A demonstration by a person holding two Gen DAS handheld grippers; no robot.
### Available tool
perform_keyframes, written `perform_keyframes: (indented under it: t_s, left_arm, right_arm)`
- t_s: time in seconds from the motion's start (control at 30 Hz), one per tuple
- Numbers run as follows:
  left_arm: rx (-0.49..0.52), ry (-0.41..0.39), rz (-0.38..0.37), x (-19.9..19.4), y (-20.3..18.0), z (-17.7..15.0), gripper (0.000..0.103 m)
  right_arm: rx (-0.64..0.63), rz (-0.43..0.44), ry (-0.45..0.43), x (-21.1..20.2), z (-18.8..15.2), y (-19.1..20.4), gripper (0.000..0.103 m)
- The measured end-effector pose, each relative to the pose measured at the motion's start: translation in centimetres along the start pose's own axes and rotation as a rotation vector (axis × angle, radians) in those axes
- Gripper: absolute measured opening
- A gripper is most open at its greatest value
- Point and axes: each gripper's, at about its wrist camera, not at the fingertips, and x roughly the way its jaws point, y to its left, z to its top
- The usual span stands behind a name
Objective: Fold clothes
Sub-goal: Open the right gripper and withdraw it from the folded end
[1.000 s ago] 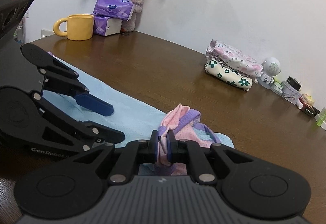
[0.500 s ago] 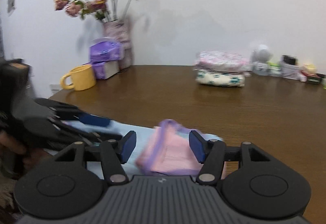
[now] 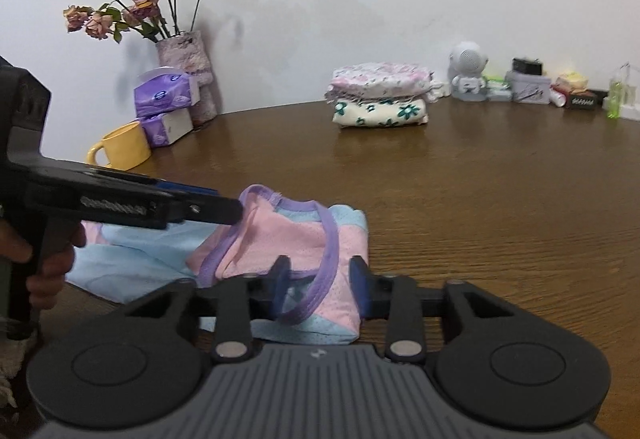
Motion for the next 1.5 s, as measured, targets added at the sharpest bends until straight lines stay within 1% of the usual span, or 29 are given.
perform_keyframes:
  t_s: [0.07,0.17,0.3,0.4,0.43,0.53,0.63,0.73,0.77,0.83,0.87,0.93,1.0,1.07,1.13,1.23,1.27,1.33,1.37,1.43,1.5]
  left_arm:
    - [0.01,0.022,0.022,0.5,-0.2,-0.5,0.031]
    - [0.009,0.051,0.041,1.2,-0.1,-1.2,0.029]
    - [0.001,0.066,0.043,1.5,0.2,-1.8,0.029]
    - [-0.003,0.066,0.041,1.5,0.3,-2.0,0.029]
    - [-0.006,0.066,0.04,1.4,0.4,-2.1,0.029]
    - [-0.022,0.058,0.034,1.0,0.6,-2.2,0.031]
    - [-0.016,0.02,0.033,-0.5,0.5,-2.1,0.034]
    - [0.018,-0.016,0.025,-2.2,-0.1,-2.2,0.039]
    - [0.035,-0.024,0.02,-2.8,-0.5,-2.3,0.04]
    - [0.089,-0.034,0.005,-3.4,-1.7,-2.4,0.04]
    - [0.127,-0.038,0.0,-3.6,-2.6,-2.5,0.04]
    - [0.21,-0.043,-0.006,-3.5,-4.4,-2.6,0.039]
    - [0.284,-0.036,0.003,-2.9,-6.0,-2.7,0.039]
    - [0.349,-0.023,0.028,-2.0,-7.3,-2.7,0.038]
    - [0.408,-0.007,0.064,-1.0,-8.2,-2.9,0.03]
    - [0.458,0.041,0.082,0.2,-8.6,-3.4,0.022]
    - [0.469,0.061,0.082,0.4,-8.7,-3.7,0.021]
    - [0.476,0.078,0.095,0.7,-8.8,-4.1,0.024]
    - [0.458,0.076,0.101,0.6,-8.7,-3.9,0.024]
    - [0.401,0.059,0.105,0.2,-8.4,-3.4,0.025]
    - [0.322,0.025,0.077,-0.6,-8.1,-2.4,0.027]
  right_arm:
    - [-0.002,0.005,0.007,0.6,0.0,-0.1,0.023]
    - [-0.006,0.014,0.031,1.6,0.1,-0.1,0.014]
    - [-0.018,0.022,0.042,2.3,-0.1,0.3,0.007]
    - [-0.028,0.026,0.035,2.5,0.0,0.6,0.006]
    - [-0.031,0.03,0.028,2.4,0.0,0.8,0.006]
    - [-0.049,0.04,0.044,2.8,-0.1,1.1,0.006]
    - [-0.006,0.059,0.044,2.6,-0.3,0.7,0.009]
    - [0.042,0.072,0.008,1.3,-0.2,-0.3,0.011]
    - [0.047,0.076,0.001,0.8,-0.3,-0.5,0.011]
    - [0.058,0.083,-0.013,-0.2,-0.4,-0.9,0.014]
    - [0.056,0.076,-0.015,-0.5,-0.5,-0.9,0.019]
    - [0.054,0.067,-0.012,-0.7,-0.8,-1.0,0.024]
    - [0.056,0.064,-0.006,-0.6,-1.1,-1.1,0.024]
    - [0.054,0.062,-0.004,-0.7,-1.4,-1.1,0.024]
    - [0.05,0.061,-0.009,-0.9,-1.5,-1.1,0.024]
    - [0.055,0.064,-0.022,-1.3,-1.7,-1.4,0.024]
    - [0.06,0.064,-0.024,-1.4,-1.8,-1.5,0.024]
    - [0.067,0.064,-0.025,-1.5,-2.0,-1.9,0.024]
    - [0.072,0.064,-0.025,-1.5,-2.0,-2.1,0.024]
    - [0.081,0.061,-0.028,-1.6,-2.1,-2.4,0.025]
    - [0.09,0.058,-0.034,-1.8,-2.3,-2.8,0.029]
